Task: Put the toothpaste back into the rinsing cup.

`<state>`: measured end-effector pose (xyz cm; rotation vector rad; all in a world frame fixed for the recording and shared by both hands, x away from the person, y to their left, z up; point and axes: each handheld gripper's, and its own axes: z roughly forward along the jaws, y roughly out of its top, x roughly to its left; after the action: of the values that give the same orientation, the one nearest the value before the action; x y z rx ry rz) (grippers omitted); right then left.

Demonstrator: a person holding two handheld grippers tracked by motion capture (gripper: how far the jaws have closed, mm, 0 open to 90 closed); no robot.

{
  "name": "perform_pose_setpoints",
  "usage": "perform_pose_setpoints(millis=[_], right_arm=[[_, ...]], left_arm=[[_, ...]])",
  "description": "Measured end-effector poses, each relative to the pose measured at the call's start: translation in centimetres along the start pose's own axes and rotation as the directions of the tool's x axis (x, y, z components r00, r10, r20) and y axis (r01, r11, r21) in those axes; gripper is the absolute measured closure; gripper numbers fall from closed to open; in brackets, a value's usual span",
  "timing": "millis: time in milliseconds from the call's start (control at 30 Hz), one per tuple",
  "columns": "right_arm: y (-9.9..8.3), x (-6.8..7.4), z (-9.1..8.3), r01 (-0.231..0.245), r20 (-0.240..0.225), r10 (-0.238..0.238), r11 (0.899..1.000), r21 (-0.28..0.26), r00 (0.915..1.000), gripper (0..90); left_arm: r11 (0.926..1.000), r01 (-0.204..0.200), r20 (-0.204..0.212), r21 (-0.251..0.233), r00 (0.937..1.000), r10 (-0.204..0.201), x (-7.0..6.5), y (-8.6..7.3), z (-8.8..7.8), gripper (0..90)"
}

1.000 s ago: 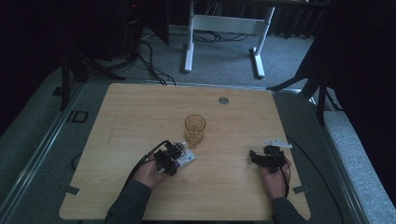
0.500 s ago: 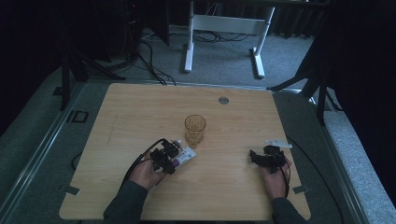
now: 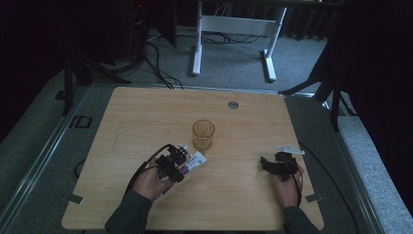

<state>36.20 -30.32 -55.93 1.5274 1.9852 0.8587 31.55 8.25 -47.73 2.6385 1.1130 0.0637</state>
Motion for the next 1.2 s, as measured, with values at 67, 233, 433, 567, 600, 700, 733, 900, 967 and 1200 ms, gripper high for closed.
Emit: perform_pose_setpoints(millis=[67,233,433,567,600,700,733,900,967,1200], right_arm=[[0.0,0.0,0.0,-0.002,0.000,0.002,1.000,0.001,1.0000,20.8],[0.0,0.0,0.0,-0.001,0.000,0.001,1.000,0.000,1.0000,20.8],[0.0,0.0,0.0,-0.001,0.000,0.001,1.000,0.000,1.0000,20.8],[0.0,0.0,0.0,-0.001,0.000,0.001,1.000,0.000,1.0000,20.8],[0.0,0.0,0.0,-0.001,0.000,0.001,1.000,0.000,1.0000,20.8],[0.0,0.0,0.0,0.000,0.000,0.000,1.000,0.000,1.0000,20.8],[0.0,0.0,0.0,-0.001,0.000,0.001,1.000,0.000,1.0000,20.8],[0.0,0.0,0.0,-0.002,0.000,0.002,1.000,0.001,1.0000,20.8],[0.0,0.0,0.0,-0.002,0.000,0.002,1.000,0.000,1.0000,20.8],[0.0,0.0,0.0,0.000,0.000,0.000,1.000,0.001,1.0000,20.8]], left_arm=[[1.0000,0.002,0.002,-0.010,1.0000,-0.002,0.1,-0.1,-0.3,73.5],[0.9995,0.008,-0.003,-0.030,1.0000,-0.008,0.3,-0.2,-0.9,73.5],[0.9986,0.017,0.001,-0.049,0.9999,-0.017,0.6,-0.2,-1.6,73.5],[0.9967,0.029,-0.006,-0.076,0.9995,-0.029,0.7,-0.2,-1.9,73.5],[0.9967,0.029,-0.006,-0.076,0.9995,-0.029,0.7,-0.2,-1.9,73.6],[0.9952,0.038,-0.004,-0.090,0.9992,-0.039,0.8,-0.2,-2.1,73.5],[0.9949,0.040,-0.001,-0.092,0.9992,-0.040,0.9,-0.2,-2.2,73.5],[0.9910,0.052,0.002,-0.123,0.9987,-0.052,1.2,-0.2,-2.8,73.5],[0.9901,0.056,0.003,-0.129,0.9984,-0.056,1.2,-0.2,-2.9,73.5],[0.9864,0.055,0.005,-0.155,0.9985,-0.055,1.3,0.0,-3.4,73.5]])
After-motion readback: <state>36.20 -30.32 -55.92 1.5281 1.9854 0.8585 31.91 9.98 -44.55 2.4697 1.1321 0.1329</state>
